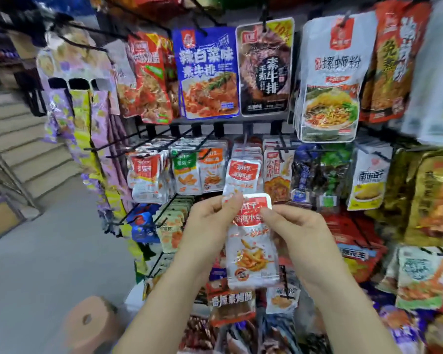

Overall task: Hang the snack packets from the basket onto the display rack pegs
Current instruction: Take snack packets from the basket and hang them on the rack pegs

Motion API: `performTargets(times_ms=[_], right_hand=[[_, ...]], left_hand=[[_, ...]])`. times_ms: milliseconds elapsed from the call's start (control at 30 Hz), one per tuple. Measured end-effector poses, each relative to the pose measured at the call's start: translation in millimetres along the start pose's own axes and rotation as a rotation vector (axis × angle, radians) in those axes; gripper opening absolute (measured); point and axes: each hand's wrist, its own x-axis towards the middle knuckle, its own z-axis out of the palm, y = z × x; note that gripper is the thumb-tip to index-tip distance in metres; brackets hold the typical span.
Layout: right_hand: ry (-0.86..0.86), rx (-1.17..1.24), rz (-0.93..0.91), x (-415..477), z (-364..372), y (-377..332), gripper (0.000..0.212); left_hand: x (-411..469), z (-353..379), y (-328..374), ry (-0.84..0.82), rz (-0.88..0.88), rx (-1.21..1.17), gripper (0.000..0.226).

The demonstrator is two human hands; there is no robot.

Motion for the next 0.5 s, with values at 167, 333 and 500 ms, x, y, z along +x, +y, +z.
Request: performTargets(times_ms=[167,333,500], right_hand=[[0.082,-0.016,0.044,17,12,5,0.01],[0.171,0.013,0.079,47,13,11,0.016],[0.283,0.064,-0.058,78,17,13,0.008]], left_hand=[[24,-13,-8,0.037,-0.032,-0.038,0.015],[58,-12,-17,0.088,0.048,0.026,0.006],[88,0,-18,0.155,0.085,0.015,0.007]])
